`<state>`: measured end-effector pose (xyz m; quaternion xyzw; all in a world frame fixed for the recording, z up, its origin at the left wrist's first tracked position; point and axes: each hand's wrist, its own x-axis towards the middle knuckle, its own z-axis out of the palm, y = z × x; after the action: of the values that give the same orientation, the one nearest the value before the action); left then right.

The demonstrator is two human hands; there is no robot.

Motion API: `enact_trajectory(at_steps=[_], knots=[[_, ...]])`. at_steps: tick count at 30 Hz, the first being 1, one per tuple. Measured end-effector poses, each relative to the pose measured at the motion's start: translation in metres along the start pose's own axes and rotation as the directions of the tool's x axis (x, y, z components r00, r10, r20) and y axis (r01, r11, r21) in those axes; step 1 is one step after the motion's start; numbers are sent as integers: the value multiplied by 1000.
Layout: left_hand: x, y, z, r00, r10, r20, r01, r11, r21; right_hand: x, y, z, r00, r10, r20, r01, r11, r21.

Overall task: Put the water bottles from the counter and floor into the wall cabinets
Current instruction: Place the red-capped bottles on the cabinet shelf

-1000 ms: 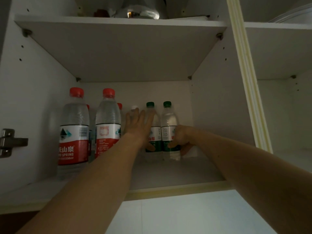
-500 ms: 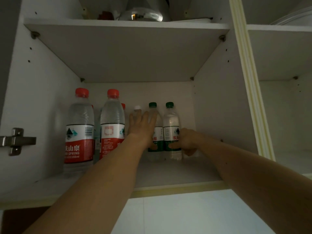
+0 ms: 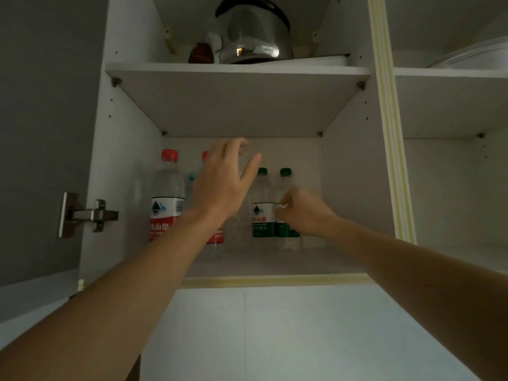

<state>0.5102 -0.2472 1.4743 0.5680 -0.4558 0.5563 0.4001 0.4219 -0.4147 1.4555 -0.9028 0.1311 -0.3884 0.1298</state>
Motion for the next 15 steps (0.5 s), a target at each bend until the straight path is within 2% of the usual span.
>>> enact_trajectory(at_steps=[2, 4, 7, 9, 13, 15], knots=[[-3, -18, -22, 992, -4, -127, 14, 997, 75, -6, -21, 5, 999, -40, 15, 39, 999, 19], [-10, -40, -39, 981, -75, -177, 100, 985, 138, -11, -42, 13, 997, -76, 14, 76, 996, 40], [-30, -70, -53, 959, -272, -79, 283, 935, 211, -13, -68, 29, 995, -98, 34, 92, 984, 151], [-42, -80, -56, 911, -413, -8, 405, 888, 216, -12, -83, 39, 993, -107, 55, 93, 974, 208], [-55, -92, -59, 761, -638, 118, 635, 770, 64, -9, -101, 65, 992, -112, 65, 86, 946, 312], [-59, -97, -61, 689, -693, 211, 713, 700, -31, -7, -105, 75, 991, -101, 83, 62, 923, 379]])
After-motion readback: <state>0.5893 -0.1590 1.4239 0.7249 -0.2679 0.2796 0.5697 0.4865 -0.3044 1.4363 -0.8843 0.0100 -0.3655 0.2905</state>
